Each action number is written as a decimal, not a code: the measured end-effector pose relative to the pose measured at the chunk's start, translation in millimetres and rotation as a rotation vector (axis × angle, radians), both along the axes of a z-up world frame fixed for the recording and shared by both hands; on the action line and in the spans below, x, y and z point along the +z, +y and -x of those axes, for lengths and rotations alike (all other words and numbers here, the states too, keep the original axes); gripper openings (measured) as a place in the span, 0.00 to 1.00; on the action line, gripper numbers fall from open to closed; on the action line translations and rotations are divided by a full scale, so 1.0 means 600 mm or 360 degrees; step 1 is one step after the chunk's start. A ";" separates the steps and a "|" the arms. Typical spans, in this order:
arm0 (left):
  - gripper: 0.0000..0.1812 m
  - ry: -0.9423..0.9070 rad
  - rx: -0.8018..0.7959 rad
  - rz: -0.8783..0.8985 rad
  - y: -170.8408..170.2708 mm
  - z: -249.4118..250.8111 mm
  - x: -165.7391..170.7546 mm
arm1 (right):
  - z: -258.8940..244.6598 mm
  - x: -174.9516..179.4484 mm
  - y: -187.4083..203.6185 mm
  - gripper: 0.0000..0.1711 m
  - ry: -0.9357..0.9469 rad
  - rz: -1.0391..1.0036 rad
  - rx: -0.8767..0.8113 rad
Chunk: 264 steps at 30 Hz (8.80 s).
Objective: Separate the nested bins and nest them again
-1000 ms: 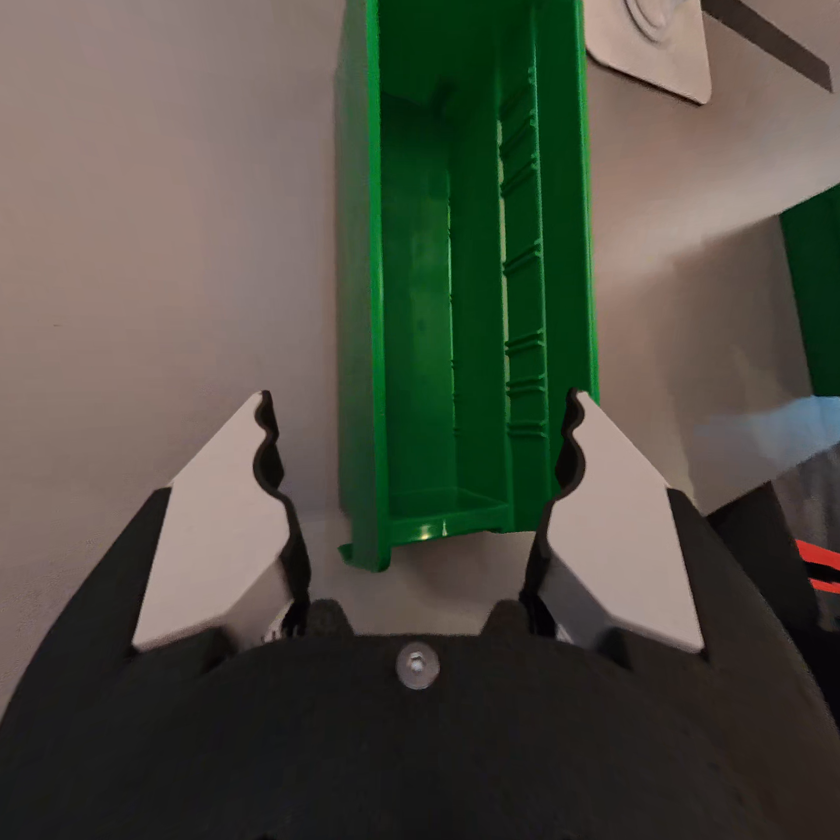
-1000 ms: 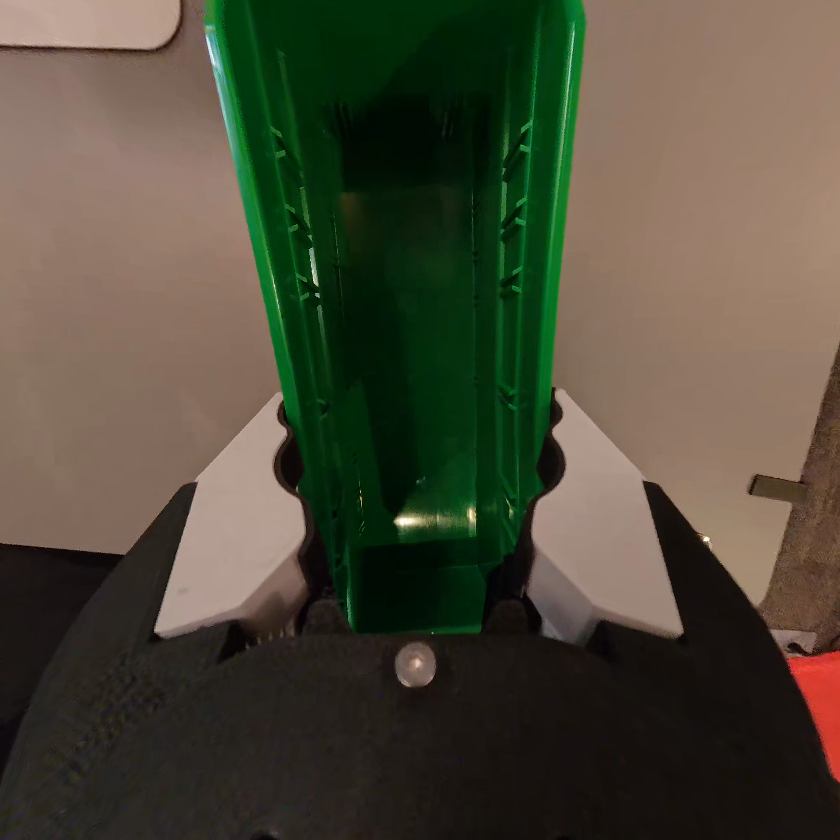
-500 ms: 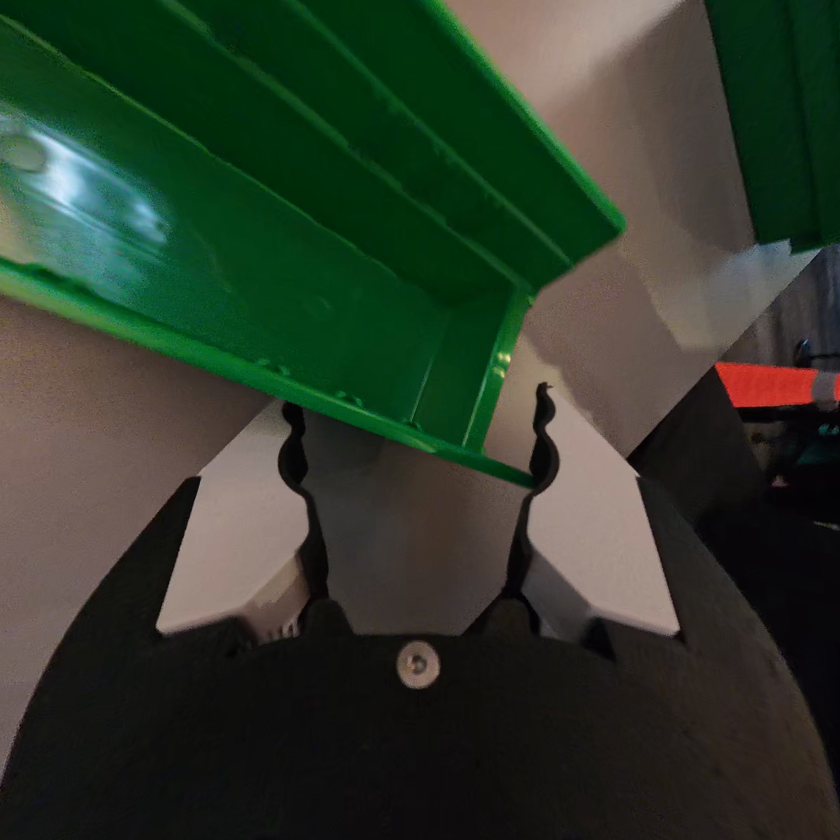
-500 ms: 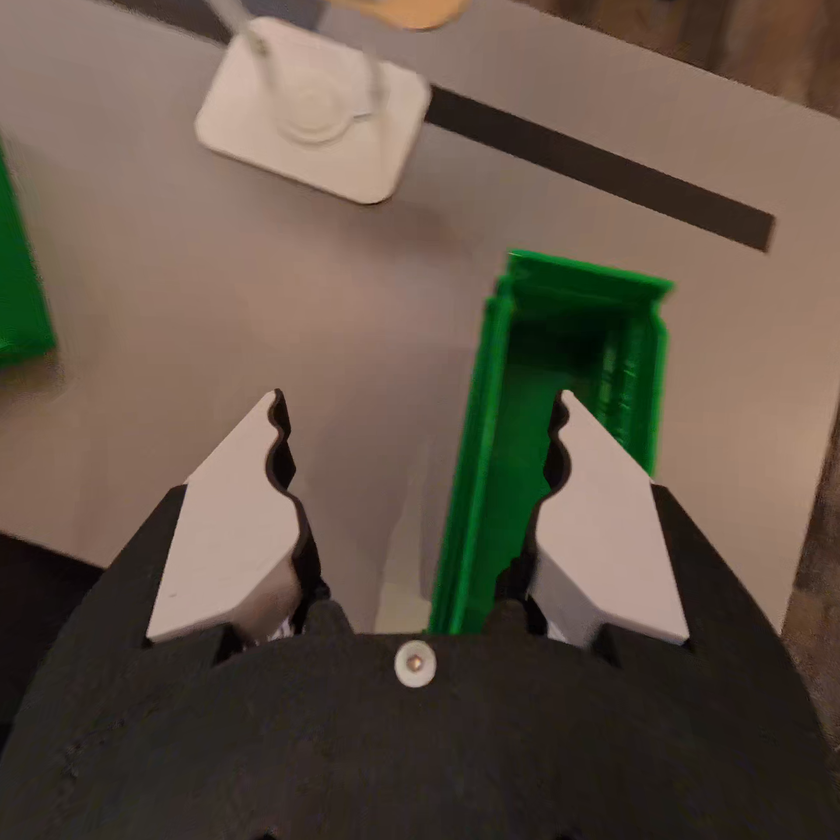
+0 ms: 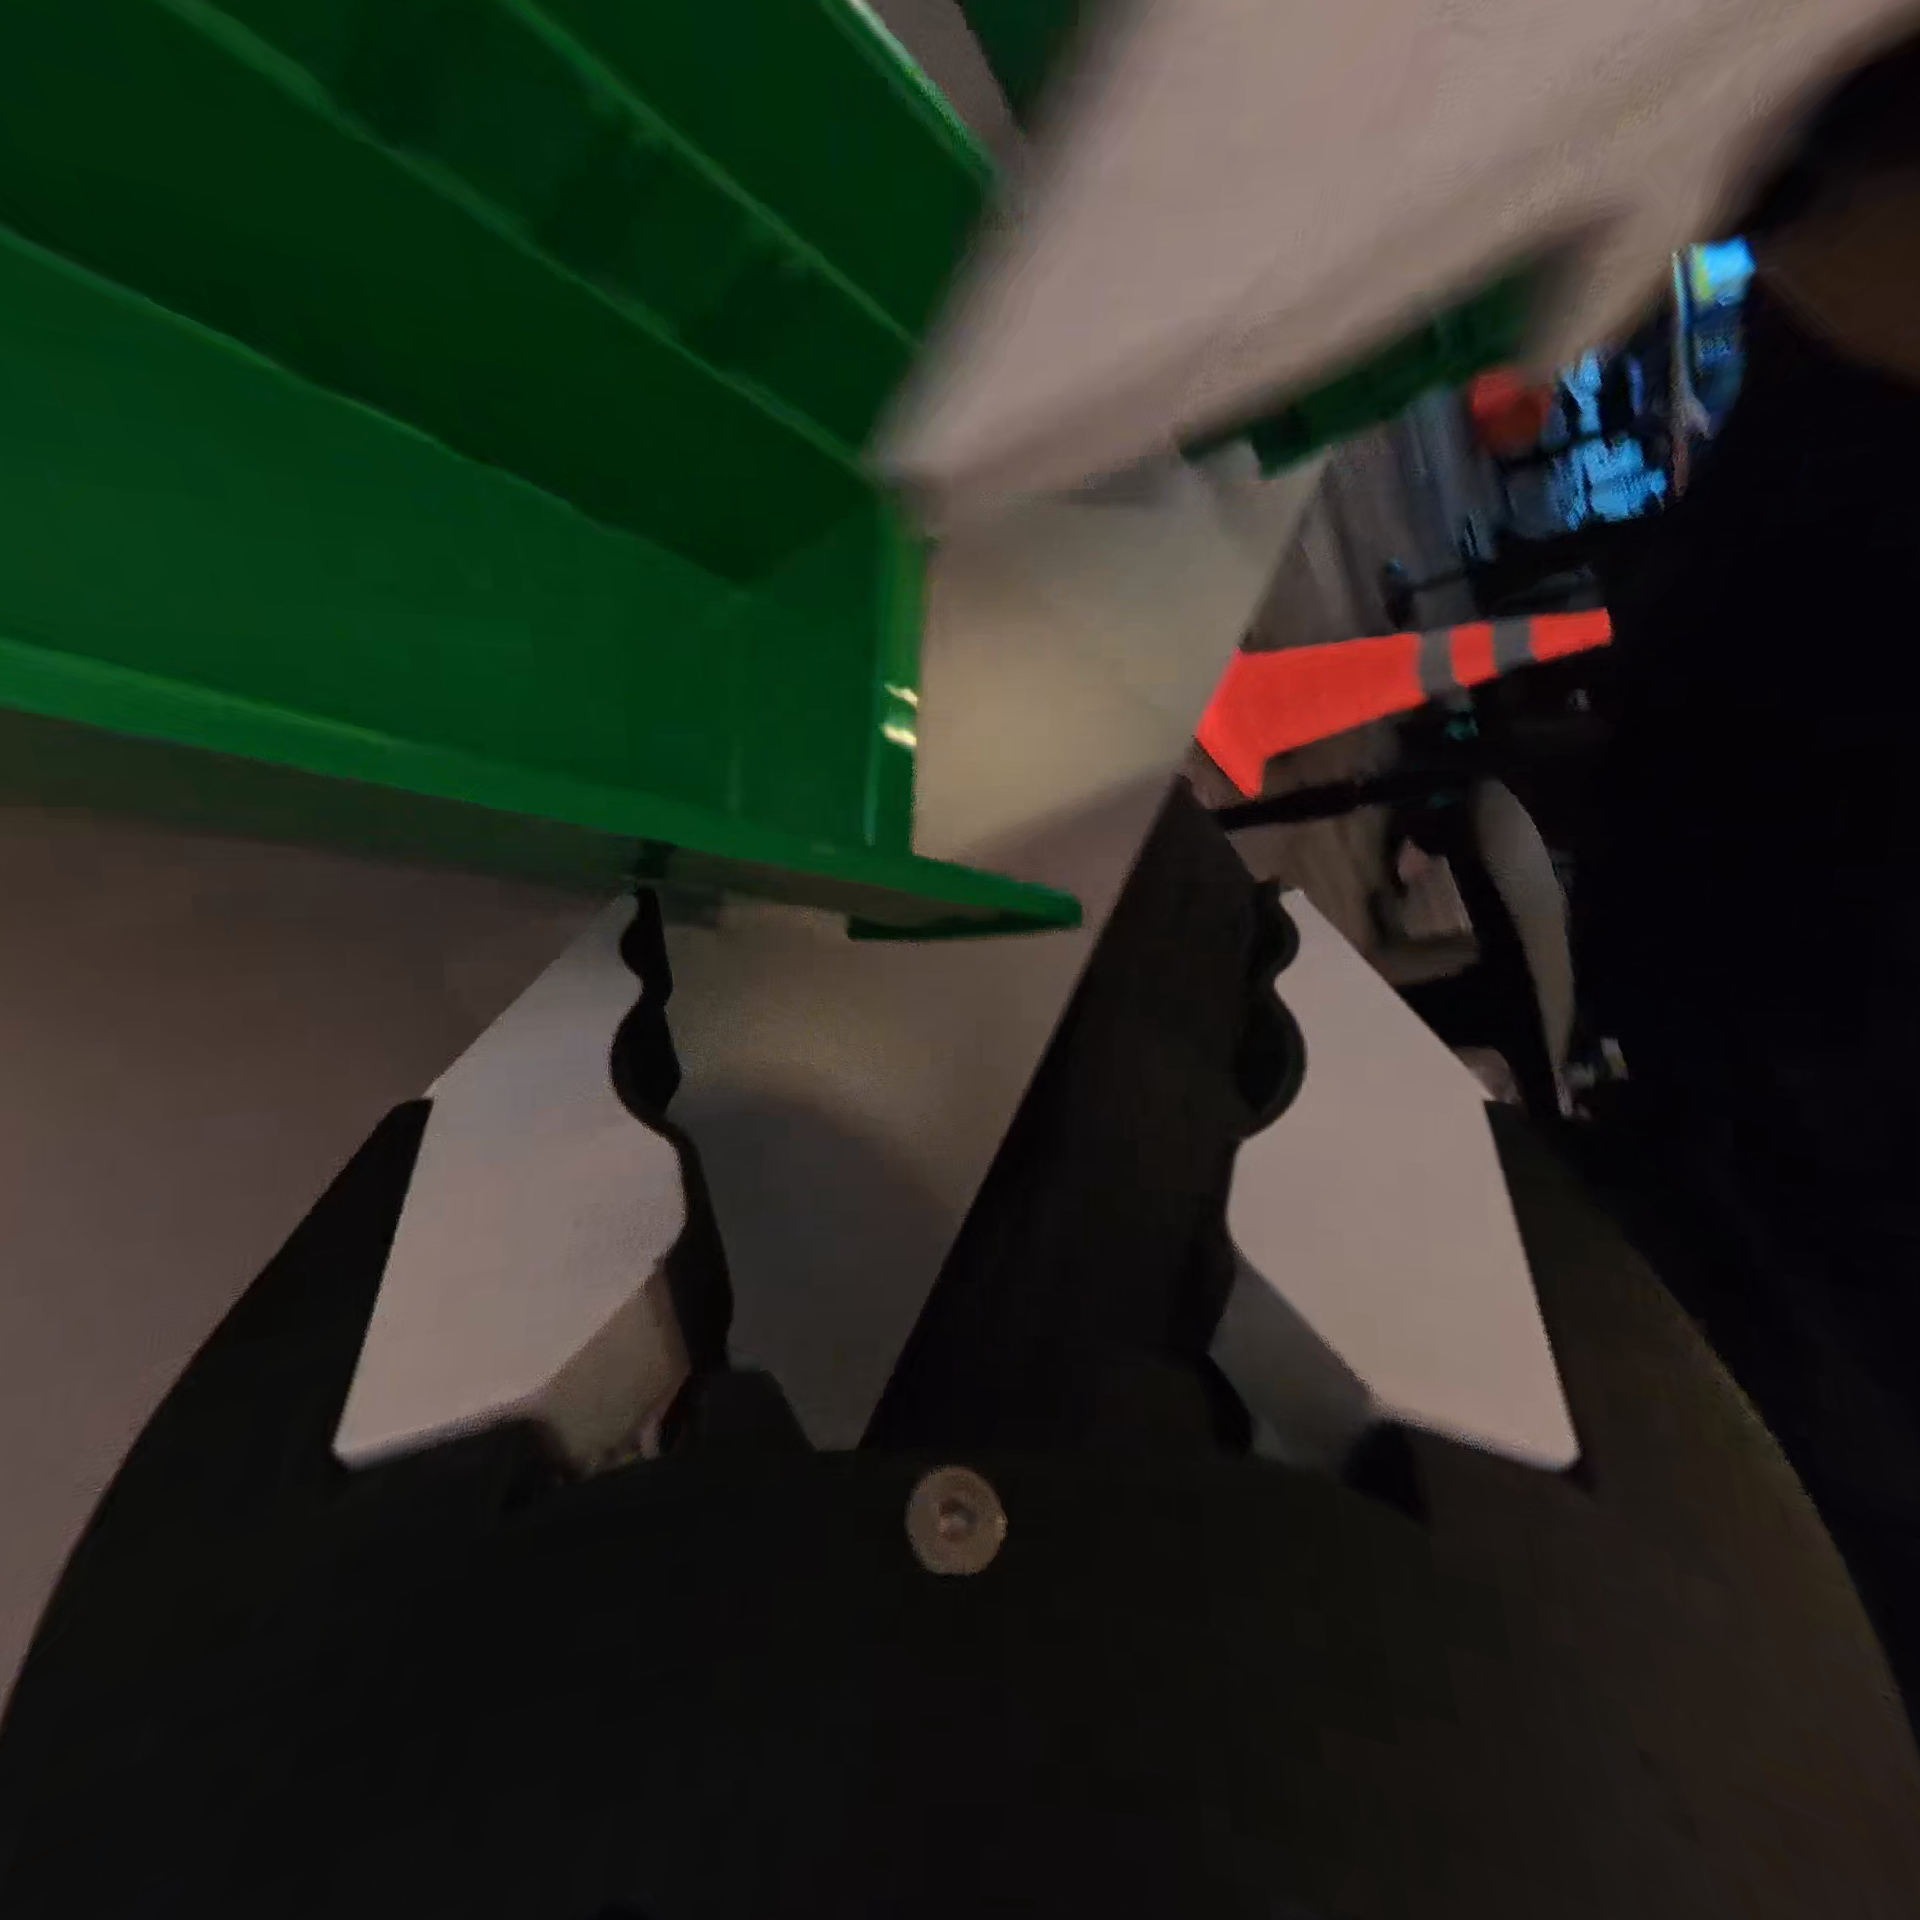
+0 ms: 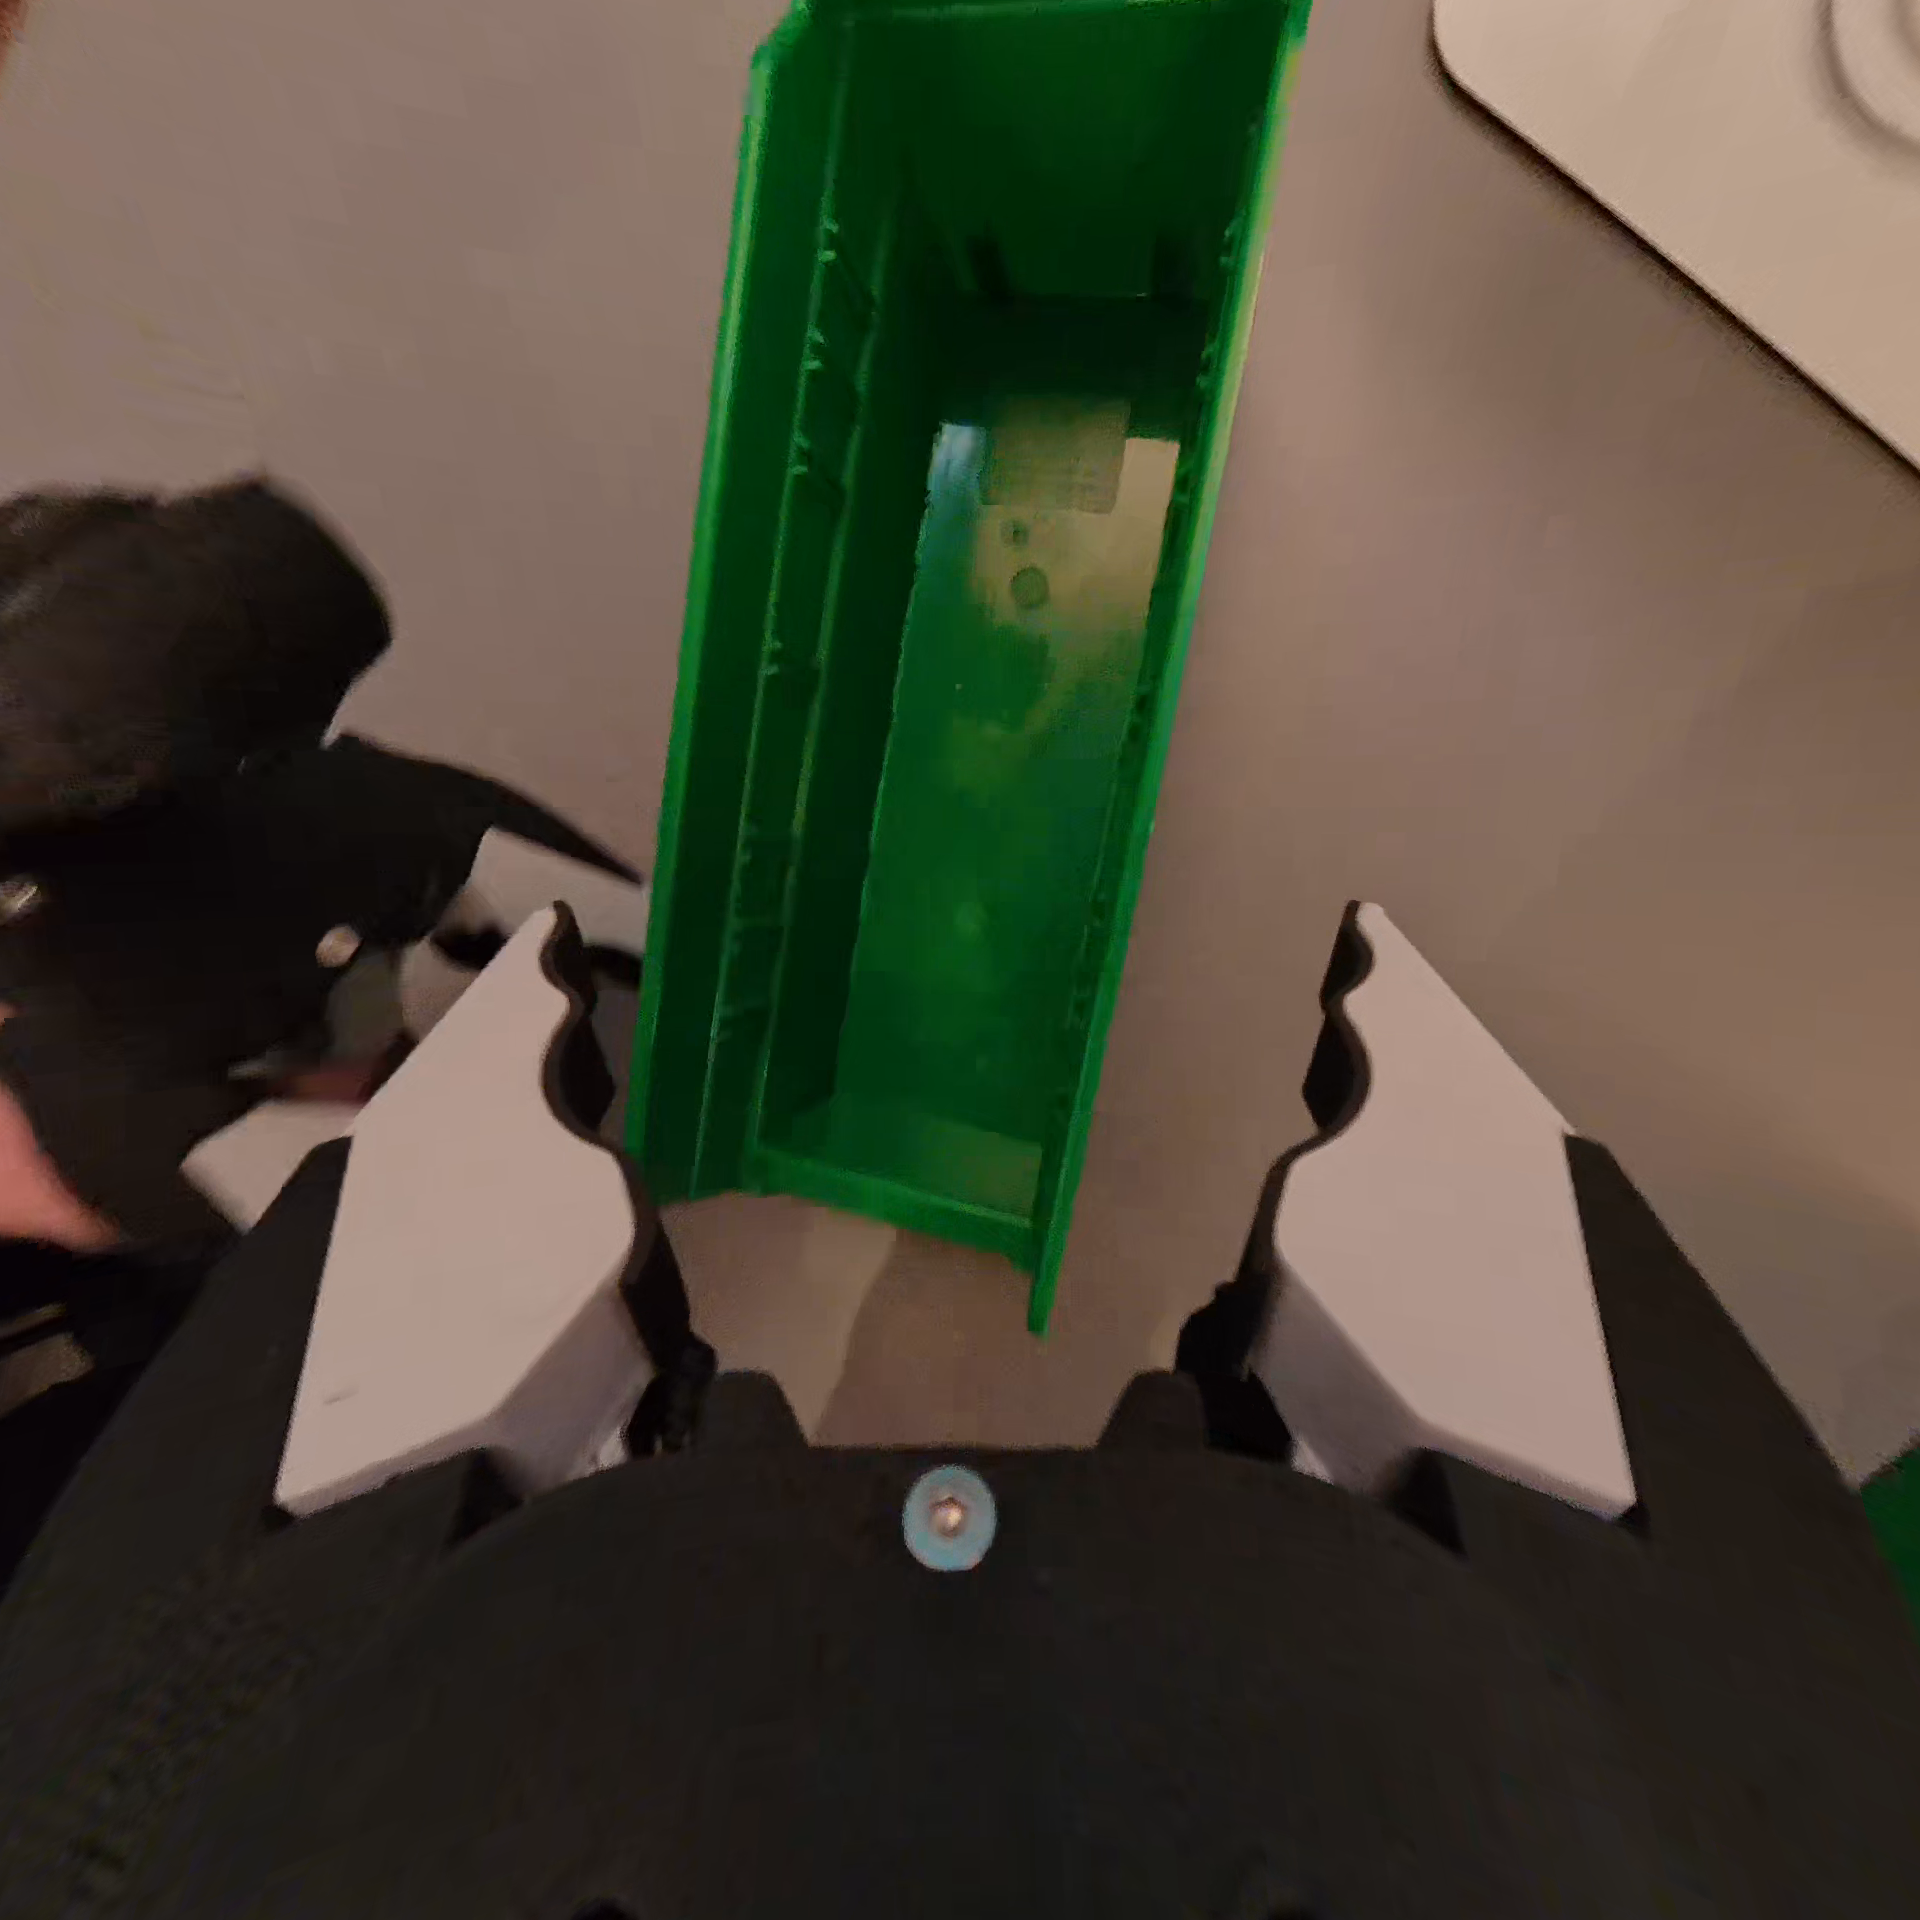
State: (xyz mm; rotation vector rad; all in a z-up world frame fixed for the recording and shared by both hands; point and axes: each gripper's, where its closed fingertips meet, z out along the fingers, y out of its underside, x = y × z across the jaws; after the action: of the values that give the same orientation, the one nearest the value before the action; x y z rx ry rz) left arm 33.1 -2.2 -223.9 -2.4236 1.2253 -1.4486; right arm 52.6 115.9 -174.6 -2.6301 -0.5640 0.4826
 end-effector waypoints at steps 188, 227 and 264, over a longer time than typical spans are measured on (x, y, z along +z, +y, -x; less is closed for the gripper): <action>0.61 0.0912 0.0821 -0.0596 0.298 0.355 0.140 | 0.136 0.003 -0.118 0.78 0.1445 -0.0030 0.0059; 0.53 0.1023 0.0800 -0.0807 0.325 0.374 0.174 | 0.142 -0.023 -0.124 0.74 0.1447 0.0077 0.0085; 0.56 0.0347 0.0304 -0.0906 0.169 -0.119 0.154 | -0.262 0.125 -0.051 0.62 0.1524 -0.0485 -0.0492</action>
State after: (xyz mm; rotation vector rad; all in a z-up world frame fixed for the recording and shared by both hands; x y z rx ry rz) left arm 104.3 99.5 -131.4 -2.2471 1.1939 -0.6746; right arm 209.9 85.6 -99.3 -1.8367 0.0796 1.2997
